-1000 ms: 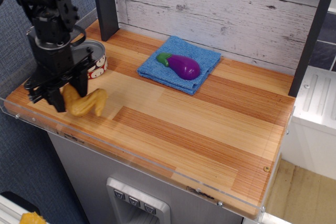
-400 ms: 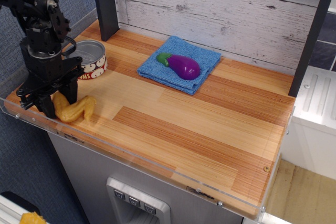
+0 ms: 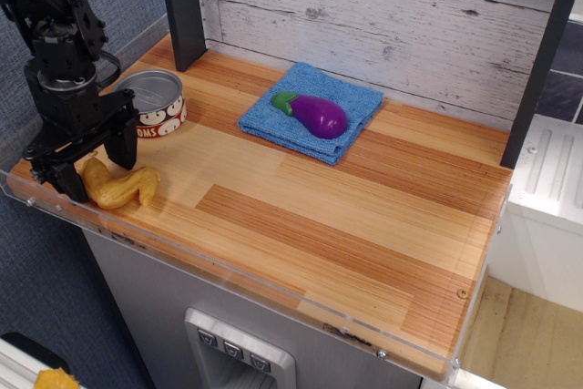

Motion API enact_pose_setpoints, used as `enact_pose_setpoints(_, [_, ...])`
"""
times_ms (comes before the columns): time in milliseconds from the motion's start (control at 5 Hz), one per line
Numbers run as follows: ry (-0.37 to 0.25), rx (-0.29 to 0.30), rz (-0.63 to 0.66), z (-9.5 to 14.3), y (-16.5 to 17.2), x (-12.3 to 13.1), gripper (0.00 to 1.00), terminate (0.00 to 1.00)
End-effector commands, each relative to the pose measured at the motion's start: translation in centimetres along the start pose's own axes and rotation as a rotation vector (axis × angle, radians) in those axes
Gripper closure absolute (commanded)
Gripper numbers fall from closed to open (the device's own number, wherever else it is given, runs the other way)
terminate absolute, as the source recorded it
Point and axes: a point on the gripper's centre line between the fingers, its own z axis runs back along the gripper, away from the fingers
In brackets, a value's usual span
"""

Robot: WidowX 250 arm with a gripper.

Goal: Place the chicken wing in front of the can

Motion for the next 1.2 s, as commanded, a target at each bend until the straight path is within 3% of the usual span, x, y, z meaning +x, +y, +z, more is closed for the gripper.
enact_pose_setpoints(0, [-0.061,-0.057,0.019,3.4,0.3,-0.4,0.00,0.00])
enact_pose_setpoints(400, [-0.088,-0.080,-0.008,6.5,0.6,-1.2,0.00,0.00])
enact_pose_setpoints(600, [-0.086,-0.085,-0.102,7.2,-0.3,-1.8,0.00,0.00])
enact_pose_setpoints(800, [-0.104,-0.074,-0.268,7.9,-0.9,-1.8,0.00,0.00])
enact_pose_setpoints(1000, [-0.114,-0.121,-0.513,7.9,-2.6,-1.5,0.00,0.00])
